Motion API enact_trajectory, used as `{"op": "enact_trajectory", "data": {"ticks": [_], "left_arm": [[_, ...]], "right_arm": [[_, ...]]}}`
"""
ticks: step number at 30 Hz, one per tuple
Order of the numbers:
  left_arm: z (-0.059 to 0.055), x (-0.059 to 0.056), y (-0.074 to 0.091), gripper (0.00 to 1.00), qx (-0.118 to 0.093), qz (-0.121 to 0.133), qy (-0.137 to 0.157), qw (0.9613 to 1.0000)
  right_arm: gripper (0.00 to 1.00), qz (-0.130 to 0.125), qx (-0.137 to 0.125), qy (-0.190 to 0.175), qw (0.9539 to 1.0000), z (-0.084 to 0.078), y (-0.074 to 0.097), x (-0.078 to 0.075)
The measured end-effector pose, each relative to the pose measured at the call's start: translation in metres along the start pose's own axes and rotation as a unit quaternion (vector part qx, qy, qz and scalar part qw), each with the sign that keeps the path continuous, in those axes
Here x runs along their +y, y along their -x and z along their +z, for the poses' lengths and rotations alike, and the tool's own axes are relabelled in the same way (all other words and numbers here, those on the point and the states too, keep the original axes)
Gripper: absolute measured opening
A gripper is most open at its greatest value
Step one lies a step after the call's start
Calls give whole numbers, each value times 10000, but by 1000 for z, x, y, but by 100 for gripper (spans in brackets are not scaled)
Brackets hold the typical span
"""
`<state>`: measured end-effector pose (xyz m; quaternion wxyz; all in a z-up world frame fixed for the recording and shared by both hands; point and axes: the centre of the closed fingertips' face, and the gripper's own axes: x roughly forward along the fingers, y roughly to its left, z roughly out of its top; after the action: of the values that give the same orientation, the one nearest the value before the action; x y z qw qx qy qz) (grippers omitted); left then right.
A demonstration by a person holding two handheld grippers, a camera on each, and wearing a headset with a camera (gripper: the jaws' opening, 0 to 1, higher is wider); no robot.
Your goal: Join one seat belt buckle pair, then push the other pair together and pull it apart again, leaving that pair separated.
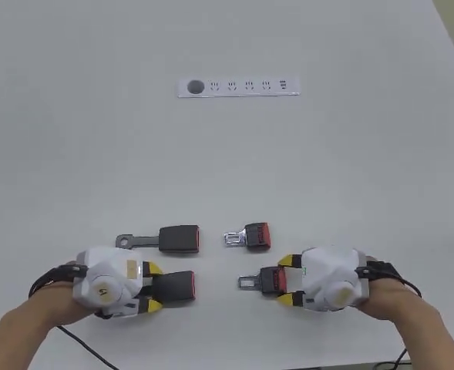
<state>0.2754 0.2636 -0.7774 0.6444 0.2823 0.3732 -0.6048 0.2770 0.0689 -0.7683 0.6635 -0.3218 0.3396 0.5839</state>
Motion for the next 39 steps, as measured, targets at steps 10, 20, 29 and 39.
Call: {"op": "enact_trajectory", "data": {"ticks": [10,20,29,39], "left_arm": [[3,-1,1,31,53,13,-12,10000],[4,-1,1,31,52,33,-17,10000],[4,-1,1,31,49,36,-5,10000],[1,0,0,31,72,33,-35,10000]], "right_arm": [[31,1,-53,-69,10000,11,-8,4],[31,-21,-85,-58,9999,21,-15,6],[31,21,-129,-5,9999,32,-23,9],[31,63,-184,25,9998,47,-31,11]]}}
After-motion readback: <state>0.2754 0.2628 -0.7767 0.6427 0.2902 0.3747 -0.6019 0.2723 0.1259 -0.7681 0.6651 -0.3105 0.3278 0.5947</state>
